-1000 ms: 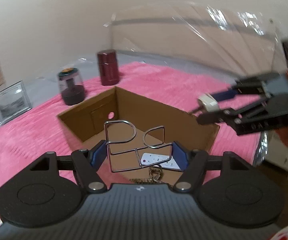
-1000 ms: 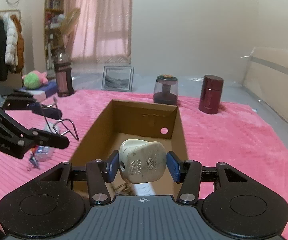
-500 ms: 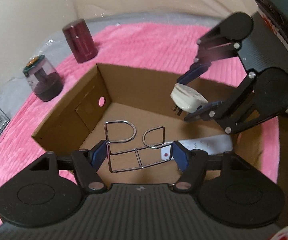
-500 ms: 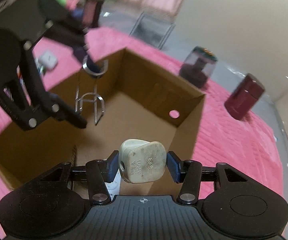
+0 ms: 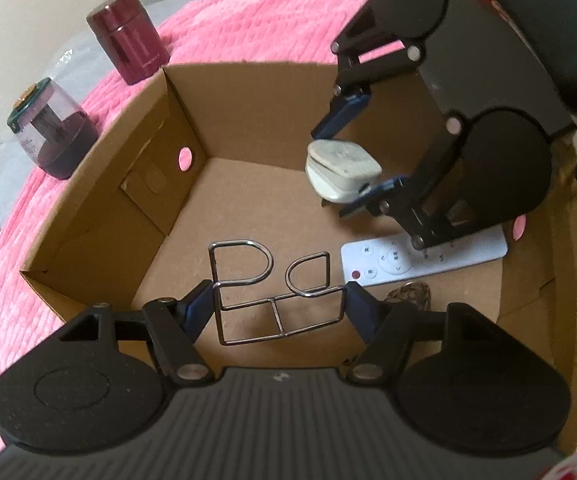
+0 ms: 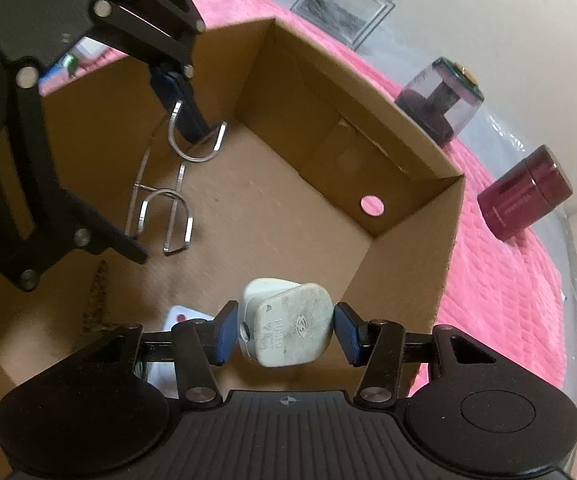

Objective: Organize rigid objects
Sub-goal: 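Open both tools to drop the stand and plug into the box, then withdraw both tools from the box back toward the remaining items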

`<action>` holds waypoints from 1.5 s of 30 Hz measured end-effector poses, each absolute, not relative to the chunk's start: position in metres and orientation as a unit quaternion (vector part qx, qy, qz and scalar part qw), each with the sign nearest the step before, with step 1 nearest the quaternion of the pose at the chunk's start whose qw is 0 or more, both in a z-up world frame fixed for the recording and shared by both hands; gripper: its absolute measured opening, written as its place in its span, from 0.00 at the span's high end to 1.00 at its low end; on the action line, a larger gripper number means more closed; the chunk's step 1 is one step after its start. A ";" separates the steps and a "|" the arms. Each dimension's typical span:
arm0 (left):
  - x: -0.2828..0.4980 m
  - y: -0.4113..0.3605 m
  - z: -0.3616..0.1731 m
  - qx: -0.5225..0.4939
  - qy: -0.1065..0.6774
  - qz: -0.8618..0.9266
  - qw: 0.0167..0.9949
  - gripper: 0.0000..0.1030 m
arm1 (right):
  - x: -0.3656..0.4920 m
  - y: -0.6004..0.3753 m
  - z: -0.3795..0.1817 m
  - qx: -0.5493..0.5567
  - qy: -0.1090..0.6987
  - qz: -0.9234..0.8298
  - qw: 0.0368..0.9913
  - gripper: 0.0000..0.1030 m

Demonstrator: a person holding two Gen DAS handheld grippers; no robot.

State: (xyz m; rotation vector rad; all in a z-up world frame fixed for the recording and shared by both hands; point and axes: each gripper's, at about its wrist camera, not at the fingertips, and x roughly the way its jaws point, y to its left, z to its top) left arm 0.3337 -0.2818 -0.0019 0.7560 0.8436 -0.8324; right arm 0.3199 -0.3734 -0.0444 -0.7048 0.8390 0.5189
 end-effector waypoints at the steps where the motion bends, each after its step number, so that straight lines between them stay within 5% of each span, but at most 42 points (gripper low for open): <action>1: 0.335 -0.282 -0.004 0.349 0.390 -0.382 0.762 0.36 | 0.323 -0.373 -0.047 -0.335 0.398 0.241 0.819 0.53; 21: 0.332 -0.273 -0.003 0.325 0.381 -0.368 0.784 0.35 | 0.321 -0.373 -0.035 -0.319 0.370 0.221 0.844 0.53; 35: 0.235 -0.191 0.077 0.170 0.304 -0.321 0.881 0.35 | 0.207 -0.374 0.066 -0.111 0.266 0.190 0.938 0.53; 45: 0.129 -0.105 0.071 0.081 0.291 -0.214 0.929 0.32 | 0.109 -0.326 0.070 0.020 0.227 0.239 0.944 0.52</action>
